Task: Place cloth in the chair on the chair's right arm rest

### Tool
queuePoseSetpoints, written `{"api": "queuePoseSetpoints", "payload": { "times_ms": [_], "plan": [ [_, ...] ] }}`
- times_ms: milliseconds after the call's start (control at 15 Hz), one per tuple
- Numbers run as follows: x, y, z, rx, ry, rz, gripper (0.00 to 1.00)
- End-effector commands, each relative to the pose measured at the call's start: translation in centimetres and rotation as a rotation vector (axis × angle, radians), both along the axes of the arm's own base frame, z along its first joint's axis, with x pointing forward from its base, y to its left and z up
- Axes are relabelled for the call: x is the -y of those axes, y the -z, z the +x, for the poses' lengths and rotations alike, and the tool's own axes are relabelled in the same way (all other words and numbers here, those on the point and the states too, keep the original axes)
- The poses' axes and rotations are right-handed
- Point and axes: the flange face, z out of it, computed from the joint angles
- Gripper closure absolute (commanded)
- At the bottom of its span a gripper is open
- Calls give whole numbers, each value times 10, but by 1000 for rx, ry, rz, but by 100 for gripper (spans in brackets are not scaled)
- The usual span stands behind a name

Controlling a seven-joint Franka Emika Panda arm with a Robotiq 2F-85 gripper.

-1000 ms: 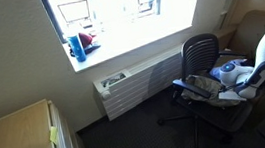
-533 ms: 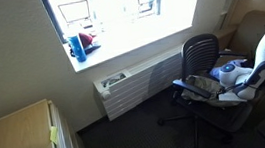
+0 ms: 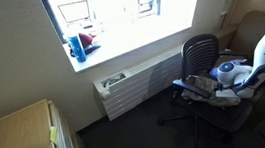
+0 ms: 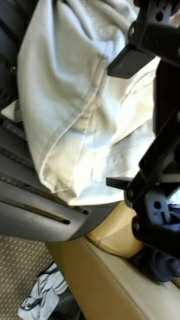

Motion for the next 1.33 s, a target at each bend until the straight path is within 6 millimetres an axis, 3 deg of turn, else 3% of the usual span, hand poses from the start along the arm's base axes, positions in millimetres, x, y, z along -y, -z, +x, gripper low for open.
{"api": "queuePoseSetpoints", "payload": {
  "times_ms": [0, 200, 267, 400, 600, 800, 867, 1067, 1133, 1267],
  "plan": [
    [-30, -6, 17, 195, -14, -50, 0],
    [-27, 17, 25, 182, 154, 65, 0],
    [-40, 0, 15, 191, 90, -5, 0],
    [-34, 15, 17, 181, 130, 25, 0],
    [-26, 18, 21, 176, 131, 58, 0],
    [-25, 40, 14, 73, 151, 63, 0],
    [-28, 29, 13, 130, 143, 48, 0],
    [-25, 38, 9, 99, 152, 58, 0],
    [-25, 39, 11, 102, 157, 47, 23],
    [-24, 42, 12, 92, 172, 45, 32]
  ]
}}
